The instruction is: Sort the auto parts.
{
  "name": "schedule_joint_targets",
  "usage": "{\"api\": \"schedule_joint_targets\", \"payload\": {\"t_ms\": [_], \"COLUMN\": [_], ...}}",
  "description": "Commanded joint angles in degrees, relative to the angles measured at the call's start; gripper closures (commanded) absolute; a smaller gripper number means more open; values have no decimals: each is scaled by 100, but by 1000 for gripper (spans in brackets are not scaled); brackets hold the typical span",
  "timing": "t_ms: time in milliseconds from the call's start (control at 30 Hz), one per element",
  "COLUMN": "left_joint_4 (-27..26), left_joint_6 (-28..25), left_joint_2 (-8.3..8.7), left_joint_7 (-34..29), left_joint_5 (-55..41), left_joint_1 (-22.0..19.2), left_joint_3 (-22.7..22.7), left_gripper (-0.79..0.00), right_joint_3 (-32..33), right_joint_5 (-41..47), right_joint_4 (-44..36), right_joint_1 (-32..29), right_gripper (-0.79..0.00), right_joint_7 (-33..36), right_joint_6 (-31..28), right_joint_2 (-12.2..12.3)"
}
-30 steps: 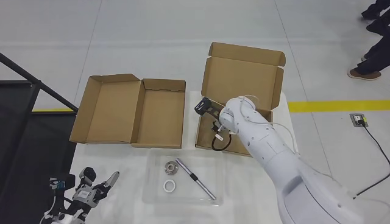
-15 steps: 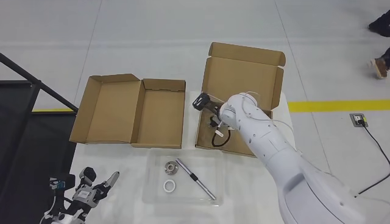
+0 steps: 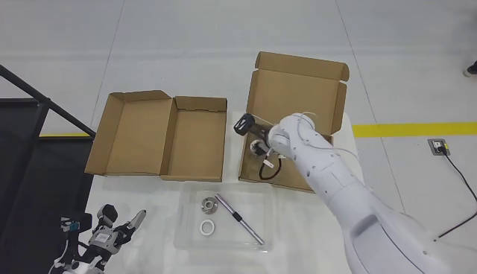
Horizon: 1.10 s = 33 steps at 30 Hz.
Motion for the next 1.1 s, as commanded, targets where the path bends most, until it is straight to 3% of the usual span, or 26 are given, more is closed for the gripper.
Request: {"api": "schedule_joint_targets", "payload": {"t_ms": [0,100,233,367,467,633,833,900,1000,1067], "left_joint_4": [0,0,0,0,0,0,0,0,0,0], "left_joint_6": [0,0,0,0,0,0,0,0,0,0], "left_joint_2": [0,0,0,0,0,0,0,0,0,0], "left_joint_7": [0,0,0,0,0,0,0,0,0,0], "left_joint_5": [0,0,0,0,0,0,0,0,0,0], "left_joint_1": [0,0,0,0,0,0,0,0,0,0], "left_joint_3": [0,0,0,0,0,0,0,0,0,0], "left_gripper": [-785,-785,-785,-785,-785,-785,-785,-785,-785,-785], "right_joint_3": [49,165,461,1056,1741,2372,2150,1923,1453,1085], "right_joint_5": [-82,-283,-693,-1287,-1767,-2046,-2044,-2035,-1961,-2022], "right_joint_4": [-152,-586,-1673,-3602,-5469,-7084,-7640,-7612,-7462,-7372], "right_joint_1": [-59,-246,-736,-1643,-2671,-3681,-3956,-3907,-3740,-3649], "right_gripper": [-579,-563,-480,-493,-480,-471,-502,-526,-613,-785], "right_joint_7": [-182,-505,-715,-410,80,266,613,788,1113,1403], "right_joint_6": [-94,-159,97,305,224,-437,-1541,-1597,-1604,-1449], "right_joint_2": [81,262,610,1081,1452,1736,1814,1783,1691,1610]}}
